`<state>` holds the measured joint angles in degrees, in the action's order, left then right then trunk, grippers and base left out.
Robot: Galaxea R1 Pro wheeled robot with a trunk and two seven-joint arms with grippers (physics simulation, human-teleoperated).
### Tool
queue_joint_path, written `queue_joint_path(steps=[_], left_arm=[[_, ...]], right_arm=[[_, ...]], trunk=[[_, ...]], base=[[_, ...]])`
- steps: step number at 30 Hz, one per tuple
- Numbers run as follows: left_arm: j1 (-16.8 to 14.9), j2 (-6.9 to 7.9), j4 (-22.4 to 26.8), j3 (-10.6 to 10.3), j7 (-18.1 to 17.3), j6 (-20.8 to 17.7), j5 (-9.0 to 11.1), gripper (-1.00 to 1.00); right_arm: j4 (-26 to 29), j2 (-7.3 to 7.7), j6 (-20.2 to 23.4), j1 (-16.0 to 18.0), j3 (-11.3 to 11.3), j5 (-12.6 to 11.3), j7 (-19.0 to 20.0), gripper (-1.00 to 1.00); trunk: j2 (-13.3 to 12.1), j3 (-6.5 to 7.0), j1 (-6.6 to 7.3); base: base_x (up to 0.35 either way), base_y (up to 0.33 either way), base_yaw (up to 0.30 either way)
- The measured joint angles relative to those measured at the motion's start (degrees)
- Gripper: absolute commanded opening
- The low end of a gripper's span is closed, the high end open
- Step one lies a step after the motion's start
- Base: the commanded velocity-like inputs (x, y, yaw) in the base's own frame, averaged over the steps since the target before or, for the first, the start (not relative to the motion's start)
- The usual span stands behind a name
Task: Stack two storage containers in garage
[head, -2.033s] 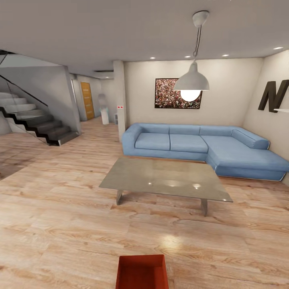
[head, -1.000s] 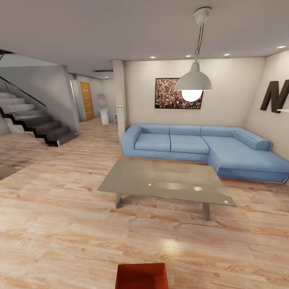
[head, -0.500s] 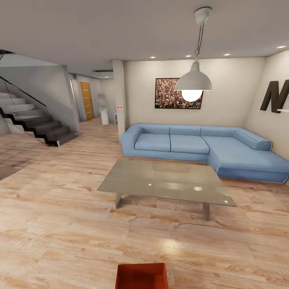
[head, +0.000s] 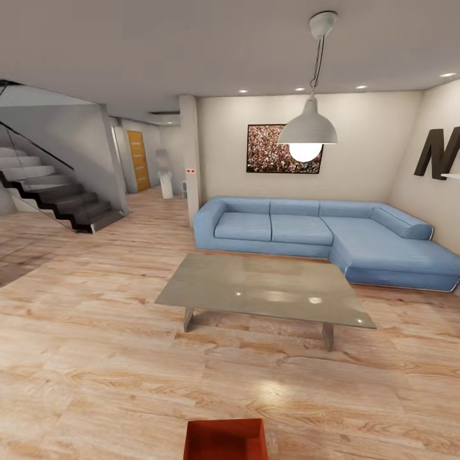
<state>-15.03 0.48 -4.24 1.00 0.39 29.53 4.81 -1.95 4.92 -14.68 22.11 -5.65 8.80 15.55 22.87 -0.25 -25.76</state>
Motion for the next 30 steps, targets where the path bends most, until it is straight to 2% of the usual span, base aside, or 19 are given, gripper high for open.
queue_joint_path(steps=[30], left_arm=[[0.01, -0.13, 0.0, 0.0, -0.03, -0.08, 0.0, 1.0]], right_arm=[[-0.03, -0.02, -0.07, -0.02, -0.02, -0.13, 0.01, 1.0]], trunk=[[0.0, 0.0, 0.0]], base=[[0.0, 0.0, 0.0]])
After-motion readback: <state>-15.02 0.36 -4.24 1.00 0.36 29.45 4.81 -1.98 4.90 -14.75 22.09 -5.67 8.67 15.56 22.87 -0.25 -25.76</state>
